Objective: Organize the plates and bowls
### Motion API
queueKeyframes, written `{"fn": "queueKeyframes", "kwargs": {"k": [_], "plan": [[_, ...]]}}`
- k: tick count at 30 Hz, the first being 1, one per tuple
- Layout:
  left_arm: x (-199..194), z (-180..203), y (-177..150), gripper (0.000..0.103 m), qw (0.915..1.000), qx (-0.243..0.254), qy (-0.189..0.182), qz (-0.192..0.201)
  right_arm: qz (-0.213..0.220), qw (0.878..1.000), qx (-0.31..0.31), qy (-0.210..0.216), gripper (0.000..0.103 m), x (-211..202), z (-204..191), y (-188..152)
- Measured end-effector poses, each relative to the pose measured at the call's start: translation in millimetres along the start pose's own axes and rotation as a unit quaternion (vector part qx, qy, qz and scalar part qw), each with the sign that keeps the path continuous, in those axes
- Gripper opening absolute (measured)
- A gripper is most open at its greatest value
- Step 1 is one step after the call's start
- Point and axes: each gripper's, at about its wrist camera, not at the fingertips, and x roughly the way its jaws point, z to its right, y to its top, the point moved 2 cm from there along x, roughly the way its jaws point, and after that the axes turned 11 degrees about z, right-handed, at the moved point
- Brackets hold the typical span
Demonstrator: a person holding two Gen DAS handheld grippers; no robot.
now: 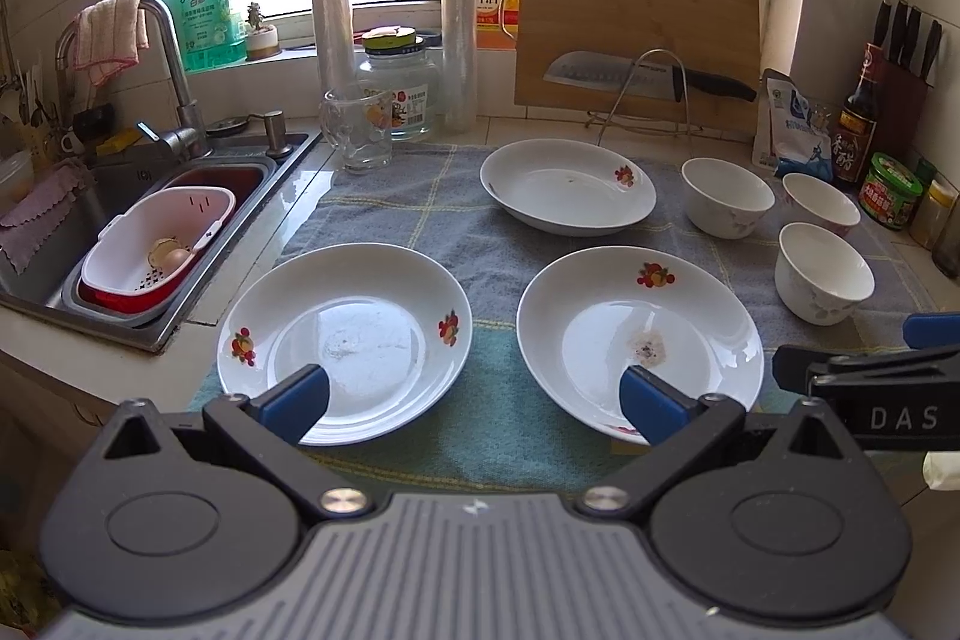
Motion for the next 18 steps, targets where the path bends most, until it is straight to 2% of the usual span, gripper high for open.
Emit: {"fn": "queueKeyframes", "kwargs": {"k": [18], "plan": [[-1.3, 4.0, 4.2, 0.102, 1.0, 0.001, 0.002, 0.003, 0.004, 1.0, -0.001, 0.0, 0.103, -0.3, 3.2, 2.9]]}}
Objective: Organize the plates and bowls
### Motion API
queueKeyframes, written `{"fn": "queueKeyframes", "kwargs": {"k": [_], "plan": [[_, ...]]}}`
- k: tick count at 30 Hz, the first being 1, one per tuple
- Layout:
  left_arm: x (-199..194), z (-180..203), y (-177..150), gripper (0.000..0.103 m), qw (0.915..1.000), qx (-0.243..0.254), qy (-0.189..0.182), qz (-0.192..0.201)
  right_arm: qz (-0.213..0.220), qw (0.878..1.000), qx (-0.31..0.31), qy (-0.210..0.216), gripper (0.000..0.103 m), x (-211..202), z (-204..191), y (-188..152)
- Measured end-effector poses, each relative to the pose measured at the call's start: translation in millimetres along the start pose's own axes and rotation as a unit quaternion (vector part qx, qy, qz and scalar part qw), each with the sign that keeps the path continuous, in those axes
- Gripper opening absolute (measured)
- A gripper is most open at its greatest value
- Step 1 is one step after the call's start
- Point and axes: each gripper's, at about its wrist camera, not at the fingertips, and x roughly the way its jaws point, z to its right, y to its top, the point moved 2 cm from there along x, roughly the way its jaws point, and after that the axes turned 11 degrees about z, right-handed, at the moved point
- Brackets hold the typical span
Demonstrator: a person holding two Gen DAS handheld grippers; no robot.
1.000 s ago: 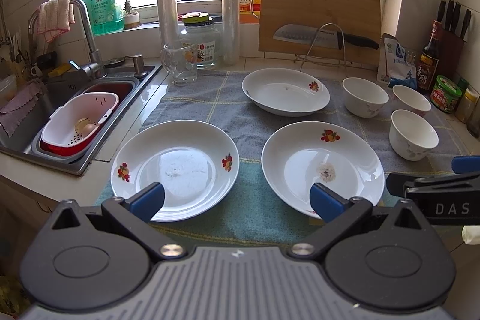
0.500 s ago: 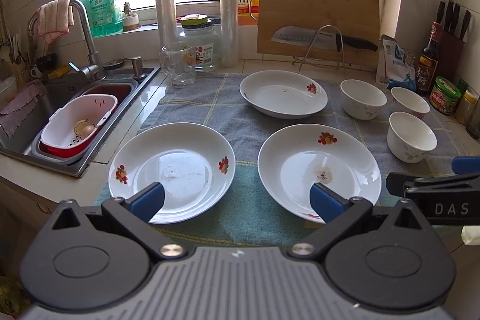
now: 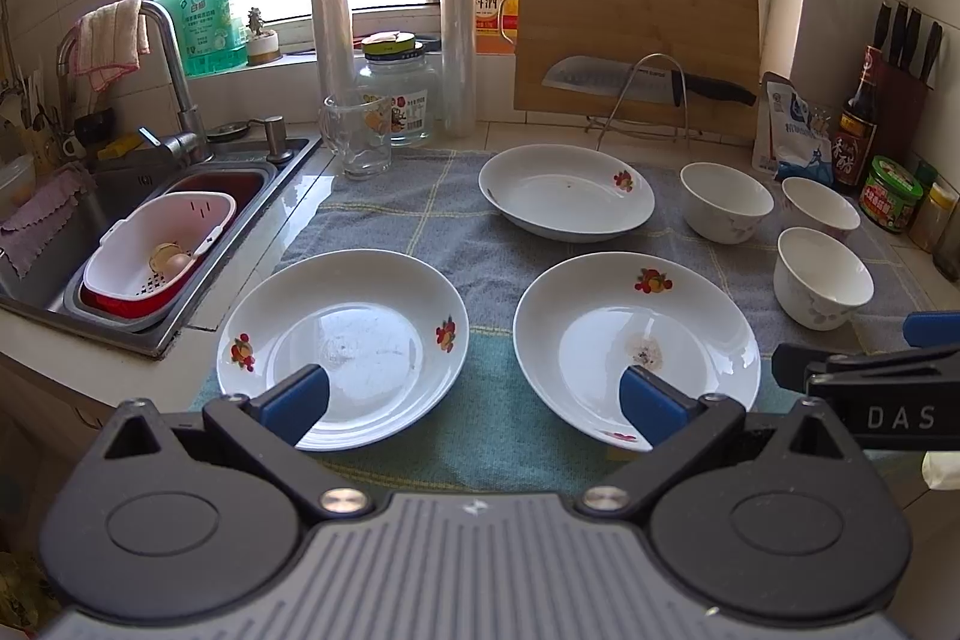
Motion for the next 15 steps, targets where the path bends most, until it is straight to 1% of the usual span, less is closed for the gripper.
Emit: {"fn": "queueKeyframes", "kwargs": {"k": [15], "plan": [[-1.2, 2.0, 2.1, 0.102, 1.0, 0.001, -0.001, 0.0, 0.001, 1.0, 0.0, -0.001, 0.103, 1.3, 2.4, 2.4]]}}
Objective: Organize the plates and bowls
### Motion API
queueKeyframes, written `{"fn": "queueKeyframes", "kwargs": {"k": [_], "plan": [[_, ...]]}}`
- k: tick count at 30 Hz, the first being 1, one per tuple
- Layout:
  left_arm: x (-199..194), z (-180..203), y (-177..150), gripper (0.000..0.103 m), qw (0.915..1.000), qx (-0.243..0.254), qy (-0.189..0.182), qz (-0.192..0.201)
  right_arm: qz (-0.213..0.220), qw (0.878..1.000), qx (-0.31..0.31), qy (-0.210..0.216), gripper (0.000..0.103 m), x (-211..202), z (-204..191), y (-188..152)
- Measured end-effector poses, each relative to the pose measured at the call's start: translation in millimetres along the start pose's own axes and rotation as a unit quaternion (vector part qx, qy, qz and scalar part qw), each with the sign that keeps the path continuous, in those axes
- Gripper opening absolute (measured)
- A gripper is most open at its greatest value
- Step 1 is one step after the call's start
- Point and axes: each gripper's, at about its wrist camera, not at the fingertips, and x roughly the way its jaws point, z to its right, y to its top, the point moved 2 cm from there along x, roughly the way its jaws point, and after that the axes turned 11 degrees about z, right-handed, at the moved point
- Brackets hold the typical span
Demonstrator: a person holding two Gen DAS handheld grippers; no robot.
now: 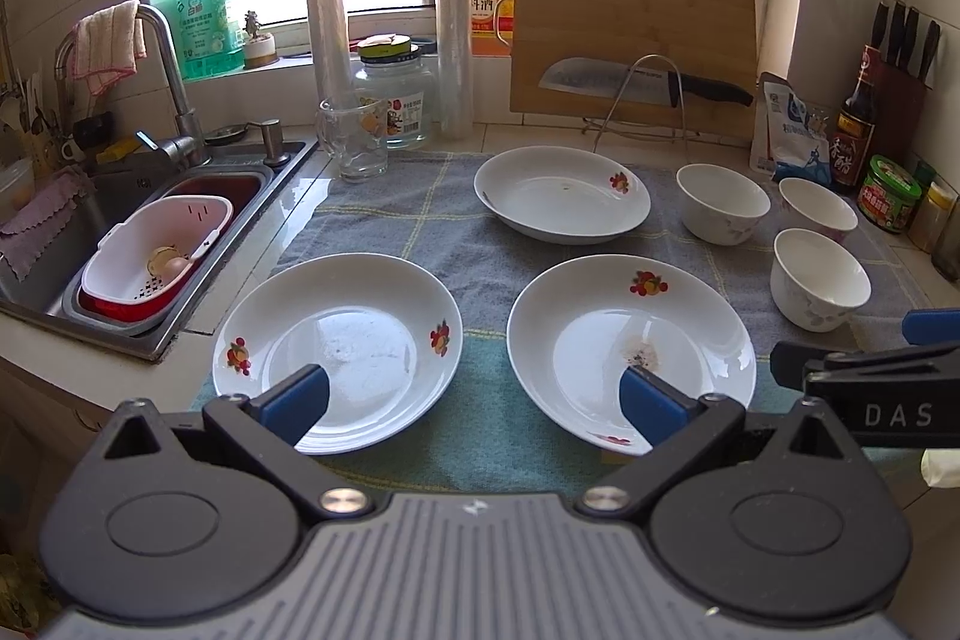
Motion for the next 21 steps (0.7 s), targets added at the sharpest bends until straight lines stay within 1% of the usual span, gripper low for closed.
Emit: {"fn": "queueKeyframes", "kwargs": {"k": [16, 21], "plan": [[2.0, 4.2, 0.9, 0.102, 1.0, 0.0, -0.009, 0.0, 0.004, 1.0, 0.0, 0.0, 0.103, -0.5, 2.3, 0.0], [1.1, 2.6, -0.5, 0.102, 1.0, 0.001, -0.008, 0.006, 0.006, 1.0, -0.001, 0.008, 0.103, 1.5, -0.3, 0.5]]}}
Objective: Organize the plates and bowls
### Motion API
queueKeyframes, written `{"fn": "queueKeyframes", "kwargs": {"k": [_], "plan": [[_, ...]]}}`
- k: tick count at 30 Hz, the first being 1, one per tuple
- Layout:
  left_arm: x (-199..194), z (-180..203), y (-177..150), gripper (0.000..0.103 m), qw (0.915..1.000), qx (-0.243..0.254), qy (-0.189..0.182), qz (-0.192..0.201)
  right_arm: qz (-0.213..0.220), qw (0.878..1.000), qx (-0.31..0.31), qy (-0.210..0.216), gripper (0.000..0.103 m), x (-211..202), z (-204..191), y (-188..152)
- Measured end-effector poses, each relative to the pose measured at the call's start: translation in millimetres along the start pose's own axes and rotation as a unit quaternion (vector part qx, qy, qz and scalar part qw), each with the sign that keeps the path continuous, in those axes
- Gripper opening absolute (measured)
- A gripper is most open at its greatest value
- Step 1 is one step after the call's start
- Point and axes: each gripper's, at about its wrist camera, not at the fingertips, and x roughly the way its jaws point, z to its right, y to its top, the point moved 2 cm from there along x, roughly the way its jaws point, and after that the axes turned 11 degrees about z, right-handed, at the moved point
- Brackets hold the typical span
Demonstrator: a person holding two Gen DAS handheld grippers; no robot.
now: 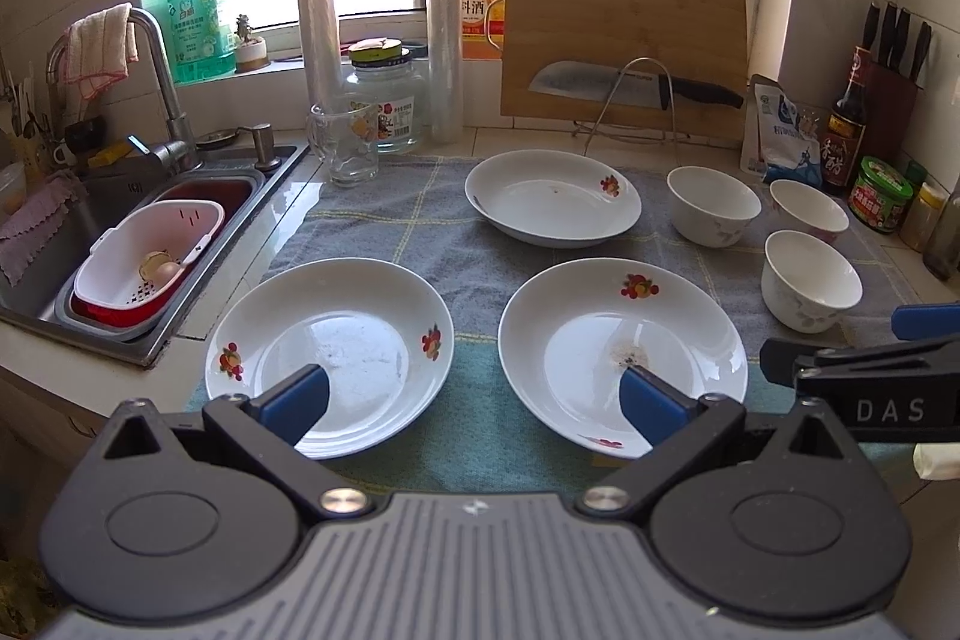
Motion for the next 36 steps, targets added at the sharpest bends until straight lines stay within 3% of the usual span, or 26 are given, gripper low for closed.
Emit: {"fn": "queueKeyframes", "kwargs": {"k": [13, 18, 23, 36], "plan": [[3.1, -20.4, -16.6, 0.102, 0.9997, -0.005, 0.011, 0.02, 0.041, 0.997, -0.027, 0.055, 0.103, 9.3, -11.3, 12.5], [5.0, -43.6, -31.0, 0.102, 0.9987, -0.011, 0.032, 0.037, 0.062, 0.994, -0.046, 0.074, 0.103, 17.0, -21.3, 24.6], [20.6, -65.3, -52.4, 0.102, 0.9981, -0.013, 0.055, 0.026, 0.069, 0.991, -0.068, 0.089, 0.103, 28.2, -35.3, 35.7], [73.3, -96.4, -84.2, 0.102, 0.9993, -0.024, 0.029, -0.002, 0.054, 0.987, -0.101, 0.116, 0.103, 59.2, -61.6, 45.1]]}}
